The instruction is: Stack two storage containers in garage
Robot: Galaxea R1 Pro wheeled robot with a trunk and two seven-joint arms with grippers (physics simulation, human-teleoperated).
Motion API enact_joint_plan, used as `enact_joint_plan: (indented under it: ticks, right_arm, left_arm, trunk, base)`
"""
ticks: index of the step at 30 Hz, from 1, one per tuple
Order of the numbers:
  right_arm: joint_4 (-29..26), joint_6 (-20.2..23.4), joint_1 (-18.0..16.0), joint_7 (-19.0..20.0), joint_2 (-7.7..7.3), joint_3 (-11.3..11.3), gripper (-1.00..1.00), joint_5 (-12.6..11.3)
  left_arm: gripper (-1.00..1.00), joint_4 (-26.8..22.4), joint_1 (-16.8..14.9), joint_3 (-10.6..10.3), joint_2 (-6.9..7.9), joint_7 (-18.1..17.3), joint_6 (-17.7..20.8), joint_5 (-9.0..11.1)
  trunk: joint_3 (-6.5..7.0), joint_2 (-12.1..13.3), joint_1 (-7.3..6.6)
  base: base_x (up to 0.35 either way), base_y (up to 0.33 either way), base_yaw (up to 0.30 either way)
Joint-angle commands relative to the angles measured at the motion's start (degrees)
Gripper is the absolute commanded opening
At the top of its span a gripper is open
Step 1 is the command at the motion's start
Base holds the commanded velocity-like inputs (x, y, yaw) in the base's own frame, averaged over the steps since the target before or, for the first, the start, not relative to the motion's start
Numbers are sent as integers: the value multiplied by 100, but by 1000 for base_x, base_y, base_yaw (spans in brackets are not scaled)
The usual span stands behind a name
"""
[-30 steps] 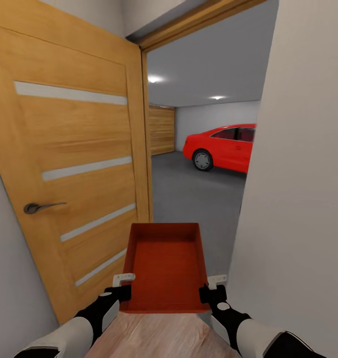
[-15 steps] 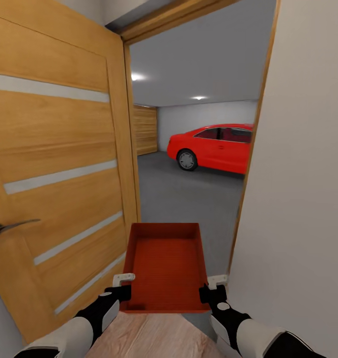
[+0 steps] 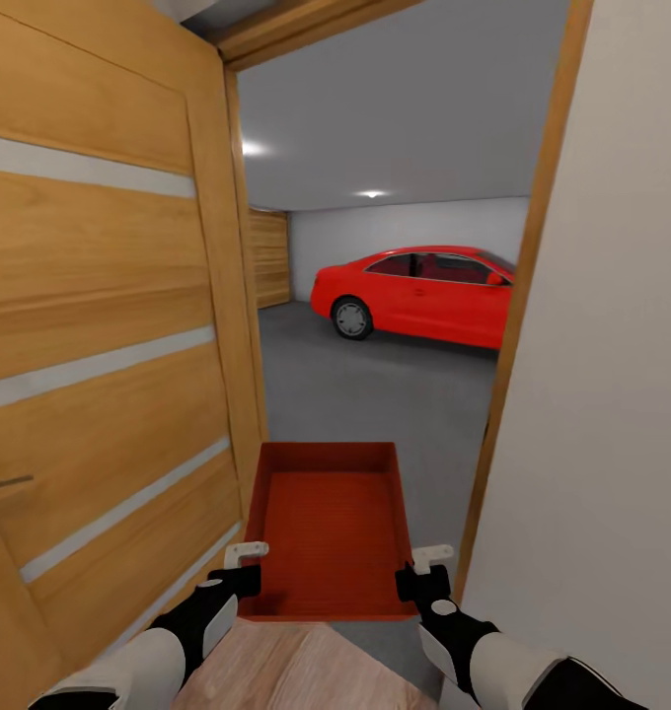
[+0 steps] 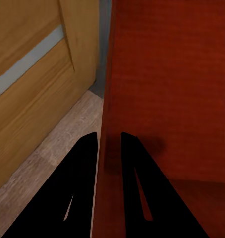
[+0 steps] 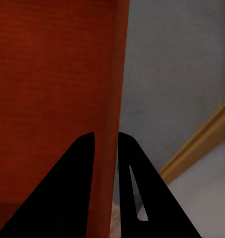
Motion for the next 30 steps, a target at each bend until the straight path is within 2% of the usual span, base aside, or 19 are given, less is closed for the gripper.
enact_joint_plan:
  ticks: [1, 19, 30]
  right_arm:
    - [5, 15, -5, 36, 21, -160, -100, 34]
    - [5, 16, -5, 36, 20, -160, -100, 34]
    - [5, 16, -5, 36, 22, -160, -100, 34]
  left_arm:
    - [-100, -32, 0, 85, -3, 53, -405, -51]
    - [-100, -34, 0, 85, 3, 53, -405, -51]
    - [-100, -34, 0, 85, -3, 53, -405, -51]
  trunk:
    - [-8, -6, 3]
    - [-8, -6, 3]
    - [-8, -6, 3]
  base:
    - [246, 205, -287]
    - [247, 205, -288]
    - [247, 205, -46]
